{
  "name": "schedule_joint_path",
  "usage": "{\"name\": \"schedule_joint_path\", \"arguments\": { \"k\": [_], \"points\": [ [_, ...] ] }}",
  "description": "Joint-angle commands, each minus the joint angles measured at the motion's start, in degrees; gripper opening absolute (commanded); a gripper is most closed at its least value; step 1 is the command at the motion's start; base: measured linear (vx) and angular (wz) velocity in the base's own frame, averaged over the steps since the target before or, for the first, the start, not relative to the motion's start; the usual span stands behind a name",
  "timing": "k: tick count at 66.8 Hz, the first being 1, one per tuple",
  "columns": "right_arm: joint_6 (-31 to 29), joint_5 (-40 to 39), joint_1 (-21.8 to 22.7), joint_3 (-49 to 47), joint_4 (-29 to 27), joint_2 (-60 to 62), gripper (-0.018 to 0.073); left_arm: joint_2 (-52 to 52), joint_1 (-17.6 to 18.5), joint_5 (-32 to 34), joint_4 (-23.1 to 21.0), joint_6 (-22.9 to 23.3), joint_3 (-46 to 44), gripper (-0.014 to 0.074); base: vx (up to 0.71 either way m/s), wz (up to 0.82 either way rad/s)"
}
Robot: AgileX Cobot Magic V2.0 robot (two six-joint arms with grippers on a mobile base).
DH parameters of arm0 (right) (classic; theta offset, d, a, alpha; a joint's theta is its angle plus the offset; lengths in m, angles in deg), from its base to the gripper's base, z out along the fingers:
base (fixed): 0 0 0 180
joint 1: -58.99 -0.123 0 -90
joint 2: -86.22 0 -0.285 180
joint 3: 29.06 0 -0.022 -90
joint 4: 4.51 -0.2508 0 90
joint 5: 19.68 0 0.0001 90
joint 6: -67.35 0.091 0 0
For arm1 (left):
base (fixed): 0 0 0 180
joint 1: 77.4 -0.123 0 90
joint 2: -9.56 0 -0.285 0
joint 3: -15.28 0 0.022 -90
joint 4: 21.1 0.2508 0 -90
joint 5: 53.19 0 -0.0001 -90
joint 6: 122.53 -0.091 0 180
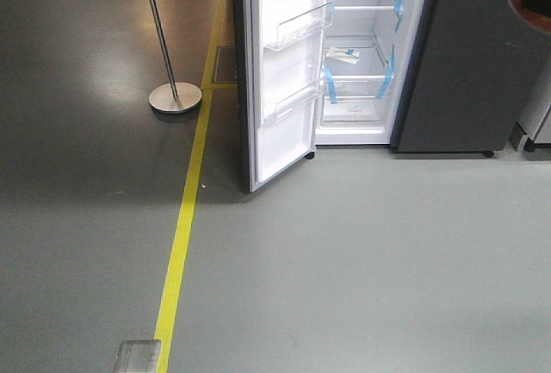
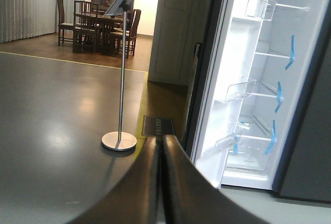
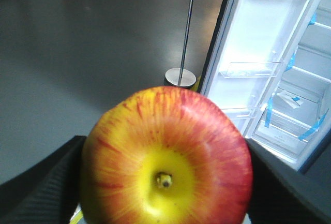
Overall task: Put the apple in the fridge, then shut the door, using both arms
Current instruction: 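Drive up to the fridge door, stopping beside its bins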
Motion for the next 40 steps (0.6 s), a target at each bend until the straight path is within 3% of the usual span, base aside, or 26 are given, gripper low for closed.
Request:
{"name": "schedule_joint_path", "arguments": {
  "k": [1,40],
  "points": [
    [-0.4,-3.6,0.1,-1.4,-2.5,0.6,0.0193,0.3,0.4,4.2,-0.5,-0.1,-1.0,-0.0007,0.13,-0.03],
    [-0.4,-3.6,0.1,-1.4,-2.5,0.6,0.0193,0.3,0.4,4.2,-0.5,-0.1,-1.0,-0.0007,0.14,-0.01]
  ]
}}
